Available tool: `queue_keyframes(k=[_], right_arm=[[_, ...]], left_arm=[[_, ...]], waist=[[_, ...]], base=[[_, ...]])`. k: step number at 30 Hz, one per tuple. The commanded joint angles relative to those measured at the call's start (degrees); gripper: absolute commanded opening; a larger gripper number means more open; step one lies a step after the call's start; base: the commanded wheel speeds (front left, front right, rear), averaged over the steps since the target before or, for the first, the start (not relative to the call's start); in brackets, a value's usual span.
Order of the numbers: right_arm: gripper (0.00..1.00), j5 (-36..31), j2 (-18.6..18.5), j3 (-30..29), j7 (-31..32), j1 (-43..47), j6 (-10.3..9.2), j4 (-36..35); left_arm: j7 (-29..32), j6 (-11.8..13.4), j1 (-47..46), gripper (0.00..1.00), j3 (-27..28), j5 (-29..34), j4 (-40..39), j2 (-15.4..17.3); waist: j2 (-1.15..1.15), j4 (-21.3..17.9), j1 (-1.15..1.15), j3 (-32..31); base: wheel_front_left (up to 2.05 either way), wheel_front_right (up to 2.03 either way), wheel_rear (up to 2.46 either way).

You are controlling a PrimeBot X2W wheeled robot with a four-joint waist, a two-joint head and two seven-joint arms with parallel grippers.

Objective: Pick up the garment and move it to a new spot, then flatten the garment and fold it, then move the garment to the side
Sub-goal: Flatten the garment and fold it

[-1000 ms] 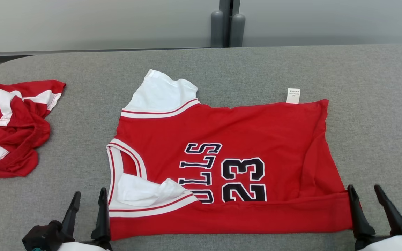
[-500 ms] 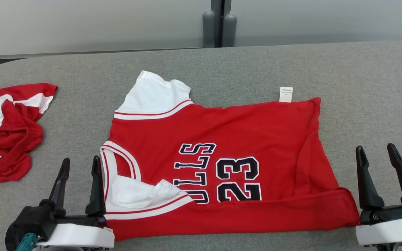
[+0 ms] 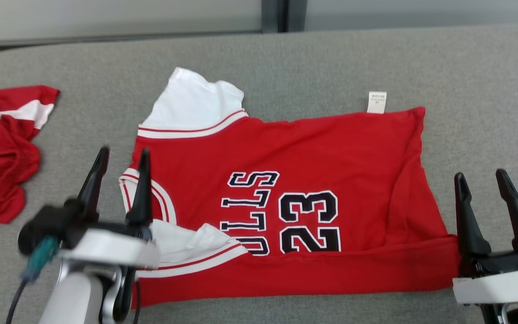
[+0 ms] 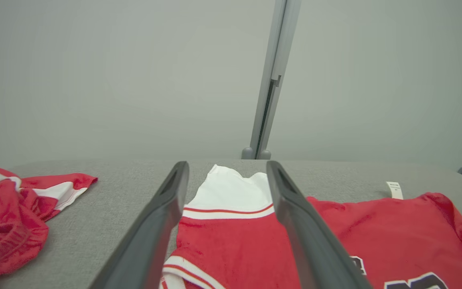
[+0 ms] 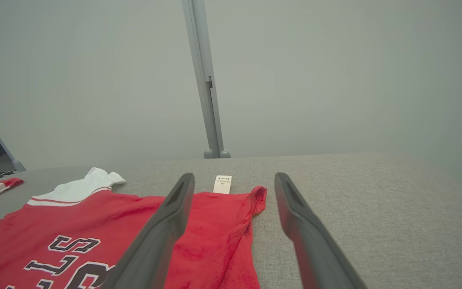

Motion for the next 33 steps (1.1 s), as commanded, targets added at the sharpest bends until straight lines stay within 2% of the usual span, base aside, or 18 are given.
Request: queue_keyframes(k=[1,5,9,15,22,23,24,33], right_arm=[[1.00,-0.48,-0.03,0.27,0.17,-1.92,-0.04,-0.59],[1.00,-0.63,-0.34,1.29,0.45,-5.45,-0.04,-1.81],[1.00,-0.37,-0.36,2.18,-0.03,-8.42,-0.04,-1.61],[1.00,0.54,0.30,3.70,-1.84,-11.25,-0.03,0.66],[1.00,1.22,0.90,3.57,-3.41,-11.94,-0.03,3.65],[1.00,1.29,0.90,3.42,-3.55,-11.95,-0.03,4.09],[1.00,1.37,0.89,3.24,-3.71,-11.93,-0.03,4.50],[1.00,2.36,-0.45,0.08,-2.30,-13.63,-0.03,6.99]], left_arm=[[1.86,-1.41,-5.39,1.00,-1.17,-0.11,1.36,0.05],[5.65,-4.55,-17.32,1.00,-3.04,-0.97,6.52,0.47],[9.35,-6.77,-28.60,1.00,-3.85,-2.99,16.72,0.96],[13.87,-8.10,-41.33,1.00,-4.37,-5.60,34.46,2.95],[16.06,-7.86,-47.26,1.00,-5.25,-5.08,48.82,5.06],[16.55,-7.82,-47.82,0.71,-5.68,-4.80,50.68,5.07],[16.95,-7.90,-48.09,0.00,-6.09,-4.78,52.17,4.80],[13.19,-8.68,-50.64,0.00,-9.52,-4.33,55.98,2.97]], waist=[[0.00,-0.71,0.00,4.19],[0.00,-2.80,0.00,10.57],[0.00,-5.21,0.00,15.17],[0.00,-8.79,0.00,18.67],[0.00,-10.14,0.00,19.37],[0.00,-10.13,0.00,19.28],[0.00,-10.05,0.00,19.13],[0.00,-7.80,0.00,17.30]], base=[[0.00,0.00,0.00],[0.00,0.00,0.00],[0.00,0.00,0.00],[0.00,0.00,0.00],[0.00,0.00,0.00],[0.00,0.00,0.00],[0.00,0.00,0.00],[0.00,0.00,0.00]])
